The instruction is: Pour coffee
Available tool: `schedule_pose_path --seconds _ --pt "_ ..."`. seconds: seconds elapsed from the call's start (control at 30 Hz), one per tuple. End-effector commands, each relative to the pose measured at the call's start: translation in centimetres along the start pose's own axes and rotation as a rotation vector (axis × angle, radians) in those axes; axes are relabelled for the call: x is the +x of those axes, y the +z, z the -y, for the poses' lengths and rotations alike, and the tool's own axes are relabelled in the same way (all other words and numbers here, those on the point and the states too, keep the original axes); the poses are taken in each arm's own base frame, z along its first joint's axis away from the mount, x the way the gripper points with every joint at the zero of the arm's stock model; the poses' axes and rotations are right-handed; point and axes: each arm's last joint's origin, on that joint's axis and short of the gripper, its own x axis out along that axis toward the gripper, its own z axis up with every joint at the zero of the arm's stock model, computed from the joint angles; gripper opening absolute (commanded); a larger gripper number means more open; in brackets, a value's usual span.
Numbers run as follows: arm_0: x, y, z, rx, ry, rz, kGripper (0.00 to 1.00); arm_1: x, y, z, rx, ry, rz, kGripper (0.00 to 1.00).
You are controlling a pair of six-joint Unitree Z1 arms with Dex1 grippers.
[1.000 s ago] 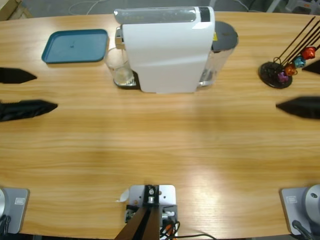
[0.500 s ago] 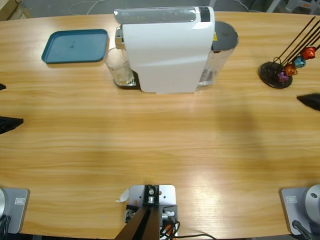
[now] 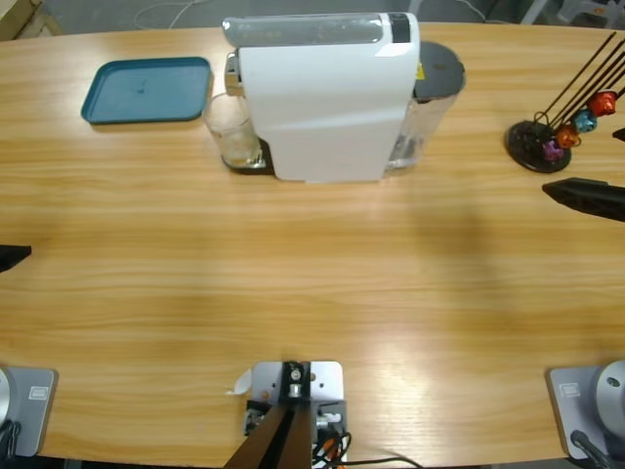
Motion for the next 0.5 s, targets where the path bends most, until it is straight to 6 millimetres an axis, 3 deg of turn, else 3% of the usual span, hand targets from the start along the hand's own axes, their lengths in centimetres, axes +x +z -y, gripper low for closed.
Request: schedule_pose_path --seconds 0.03,0.13,0.5 --pt "0.4 -1.9 0.1 -0.022 -0.003 -0.036 1.0 0.6 -0.8 -0.3 -0.031 0.016 -0.018 1.0" --pt "0.4 -2.0 0.1 -0.022 -0.005 -0.034 1.0 -0.3 -1.3 0.2 -0.003 0.002 0.022 1.0" --pt "0.7 -2.5 0.4 -0.014 -0.056 0.028 1.0 -0.4 -1.5 0.2 -0.005 0.008 0.027 1.0"
